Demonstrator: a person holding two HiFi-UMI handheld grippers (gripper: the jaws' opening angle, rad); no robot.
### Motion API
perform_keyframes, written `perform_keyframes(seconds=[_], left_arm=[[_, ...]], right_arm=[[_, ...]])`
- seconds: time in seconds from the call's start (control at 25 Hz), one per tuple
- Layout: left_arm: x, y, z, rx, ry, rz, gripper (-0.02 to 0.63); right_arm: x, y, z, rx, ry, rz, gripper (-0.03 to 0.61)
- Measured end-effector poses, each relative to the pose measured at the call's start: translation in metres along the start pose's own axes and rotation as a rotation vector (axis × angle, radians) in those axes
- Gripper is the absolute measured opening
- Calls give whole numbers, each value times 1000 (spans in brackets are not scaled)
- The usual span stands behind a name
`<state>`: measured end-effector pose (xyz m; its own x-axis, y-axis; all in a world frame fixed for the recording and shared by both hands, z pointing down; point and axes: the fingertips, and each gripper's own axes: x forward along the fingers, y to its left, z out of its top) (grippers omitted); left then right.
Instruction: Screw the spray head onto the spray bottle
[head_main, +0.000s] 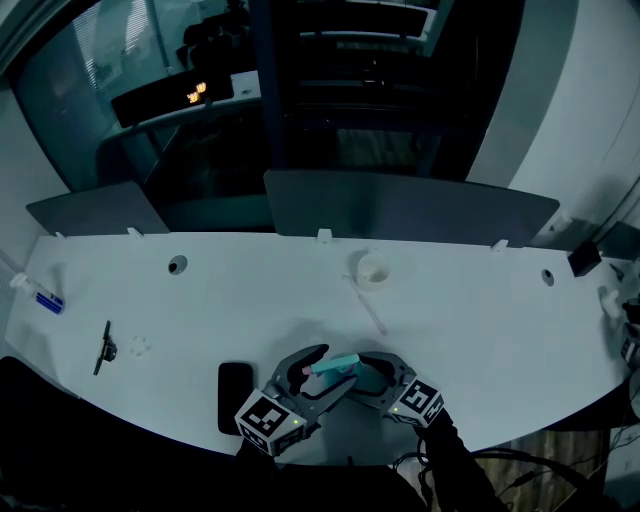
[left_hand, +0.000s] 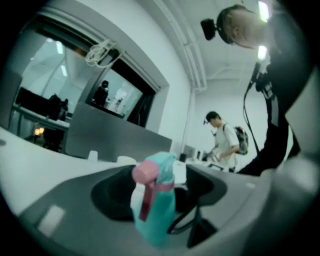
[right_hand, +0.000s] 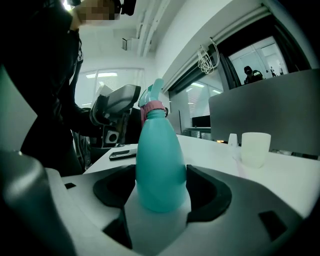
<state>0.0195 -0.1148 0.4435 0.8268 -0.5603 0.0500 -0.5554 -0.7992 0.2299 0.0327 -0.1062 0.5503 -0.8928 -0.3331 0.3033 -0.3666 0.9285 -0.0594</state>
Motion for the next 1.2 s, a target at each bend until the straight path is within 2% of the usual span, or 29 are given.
perform_keyframes(seconds=[0.08,0.16,0.28,0.32,0.44,0.52,0.56,0.6,0.64,0.72,0.8,0.88,1.0,1.08,1.2], left_arm=[[-5,4,-1,-93,-74,37,308],[-7,5,-5,-143,-100,52,301],[-10,11,-6,-197,-128,75,195],[-10,13,-7,-205,-133,78,193],[-9,12,-4,-178,-128,64,187],[-8,7,3,-127,-118,43,167],[-7,5,6,-88,-99,32,135],[-6,2,8,-41,-71,23,64],[-4,0,9,11,-37,12,60],[0,-4,9,107,27,-10,60],[2,-5,10,142,54,-26,60],[3,-4,11,104,37,-38,64],[0,-7,15,46,-5,-60,153],[2,-7,16,53,-7,-62,163],[8,-4,16,71,4,-61,229]], right_arm=[[0,0,0,-1,1,-2,325],[1,0,0,-2,2,-4,325],[1,0,1,2,2,-6,325],[1,0,1,3,1,-6,325],[1,0,2,9,-1,-7,325],[1,-1,2,17,-3,-7,325],[1,-1,2,19,-4,-8,325],[1,-1,2,18,-2,-8,325],[1,-1,1,15,-1,-9,325],[1,-1,1,13,1,-10,325],[1,-1,0,14,2,-12,325],[1,-1,0,11,3,-9,325],[2,0,0,9,4,-5,325],[1,0,0,9,4,-6,325],[1,0,0,10,5,-7,325]])
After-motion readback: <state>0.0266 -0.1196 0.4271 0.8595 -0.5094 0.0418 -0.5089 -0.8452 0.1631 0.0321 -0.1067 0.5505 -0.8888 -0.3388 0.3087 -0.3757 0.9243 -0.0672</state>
